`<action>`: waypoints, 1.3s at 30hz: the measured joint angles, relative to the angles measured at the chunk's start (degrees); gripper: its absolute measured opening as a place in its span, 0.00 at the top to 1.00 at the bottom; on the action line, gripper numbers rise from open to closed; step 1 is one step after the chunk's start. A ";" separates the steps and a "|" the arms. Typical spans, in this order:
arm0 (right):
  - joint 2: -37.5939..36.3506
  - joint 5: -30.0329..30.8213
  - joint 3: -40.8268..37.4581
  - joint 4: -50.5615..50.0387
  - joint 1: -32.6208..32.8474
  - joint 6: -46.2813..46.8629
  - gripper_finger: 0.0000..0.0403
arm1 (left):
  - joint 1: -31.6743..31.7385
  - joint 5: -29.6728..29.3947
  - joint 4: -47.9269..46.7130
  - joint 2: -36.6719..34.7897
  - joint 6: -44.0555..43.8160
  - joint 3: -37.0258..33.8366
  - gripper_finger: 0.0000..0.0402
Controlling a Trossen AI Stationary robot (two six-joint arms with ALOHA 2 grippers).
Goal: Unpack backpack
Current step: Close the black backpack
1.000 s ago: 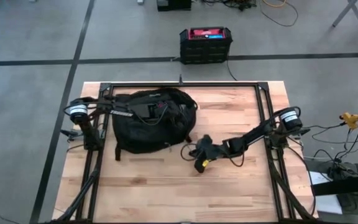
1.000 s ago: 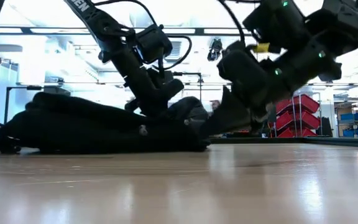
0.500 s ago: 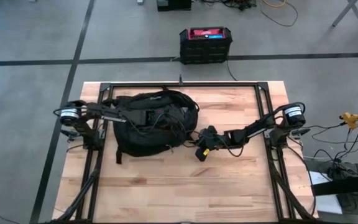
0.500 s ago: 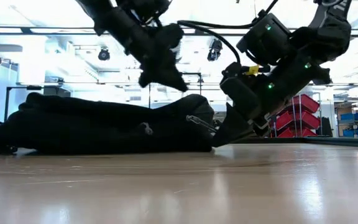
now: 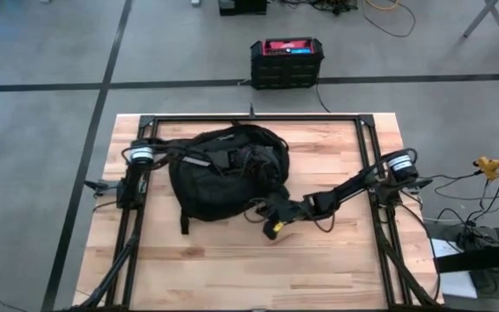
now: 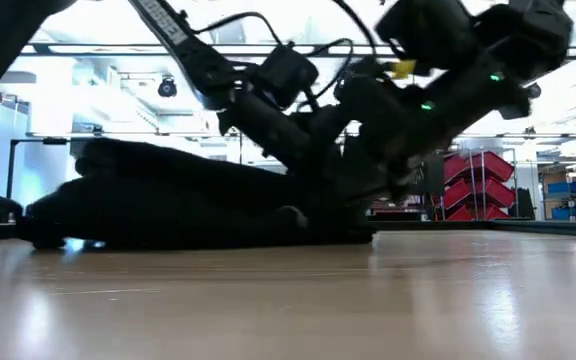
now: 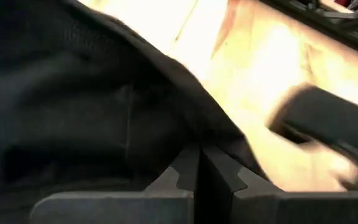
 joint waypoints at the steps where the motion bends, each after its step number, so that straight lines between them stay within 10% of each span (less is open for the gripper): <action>1: 1.26 1.00 1.95 -0.18 0.30 0.98 1.00 | 0.31 1.32 0.03 1.07 0.32 1.23 1.00; 27: 19.13 3.97 24.38 -8.66 4.87 -8.46 1.00 | 2.44 4.32 -9.94 6.33 5.22 14.79 1.00; 39: 5.38 0.52 14.98 -17.80 8.50 -4.73 0.92 | 1.76 0.29 -21.21 -5.15 12.18 12.76 1.00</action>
